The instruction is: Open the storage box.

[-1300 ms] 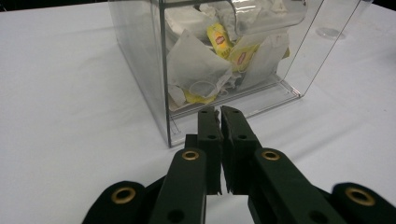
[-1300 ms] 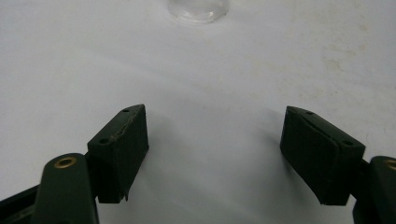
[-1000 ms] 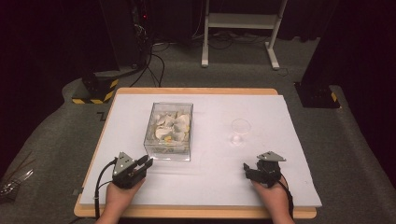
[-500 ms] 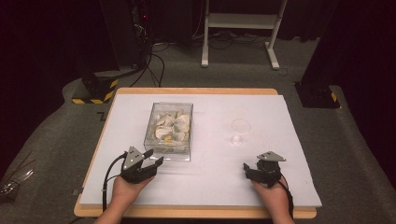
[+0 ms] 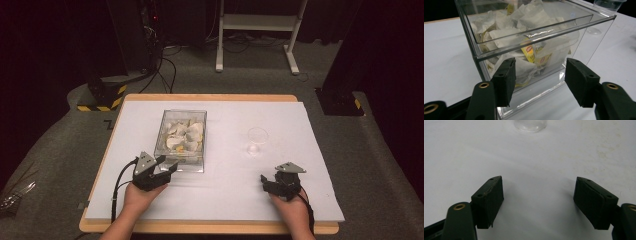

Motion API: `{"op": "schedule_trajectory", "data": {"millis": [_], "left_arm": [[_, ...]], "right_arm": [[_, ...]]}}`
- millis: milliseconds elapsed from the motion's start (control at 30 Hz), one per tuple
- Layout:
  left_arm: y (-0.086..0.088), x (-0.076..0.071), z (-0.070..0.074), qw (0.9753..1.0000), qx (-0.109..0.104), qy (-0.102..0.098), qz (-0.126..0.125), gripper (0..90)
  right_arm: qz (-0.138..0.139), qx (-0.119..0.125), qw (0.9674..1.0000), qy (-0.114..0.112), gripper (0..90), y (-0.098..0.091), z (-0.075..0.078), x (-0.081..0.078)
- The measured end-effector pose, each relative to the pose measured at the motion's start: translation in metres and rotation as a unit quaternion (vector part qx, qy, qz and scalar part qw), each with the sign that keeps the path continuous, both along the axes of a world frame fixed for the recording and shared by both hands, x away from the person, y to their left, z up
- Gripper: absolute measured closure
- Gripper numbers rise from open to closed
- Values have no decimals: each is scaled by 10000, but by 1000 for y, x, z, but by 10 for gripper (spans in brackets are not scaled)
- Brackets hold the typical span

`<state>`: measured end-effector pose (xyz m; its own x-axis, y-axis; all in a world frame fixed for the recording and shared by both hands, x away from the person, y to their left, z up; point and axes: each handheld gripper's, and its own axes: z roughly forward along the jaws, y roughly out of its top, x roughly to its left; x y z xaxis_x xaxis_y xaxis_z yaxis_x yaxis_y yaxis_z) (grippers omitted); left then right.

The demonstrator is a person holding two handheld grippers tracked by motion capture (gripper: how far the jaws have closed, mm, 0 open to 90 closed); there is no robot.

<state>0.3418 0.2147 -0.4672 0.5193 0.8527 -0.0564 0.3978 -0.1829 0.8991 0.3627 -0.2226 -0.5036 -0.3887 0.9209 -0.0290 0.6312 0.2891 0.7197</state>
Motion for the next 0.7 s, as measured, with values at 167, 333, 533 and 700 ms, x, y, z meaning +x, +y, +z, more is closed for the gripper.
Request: {"op": "schedule_trajectory", "data": {"millis": [167, 333, 533, 700], "left_arm": [[1, 4, -1, 9997, -246, -80, -41, 489], [3, 7, -4, 9990, -451, -66, -38, 558], [3, 10, -3, 9986, -482, -112, -158, 596], [0, 12, -4, 9984, -497, -94, -271, 627]], "right_arm": [[-3, -4, 10000, -5, 239, 0, 0, 0], [-2, -9, 10000, -13, 239, 0, 0, 0], [-2, -5, 10000, -16, 240, 0, 0, 0], [21, -25, 10000, -49, 254, 0, 0, -1]]}}
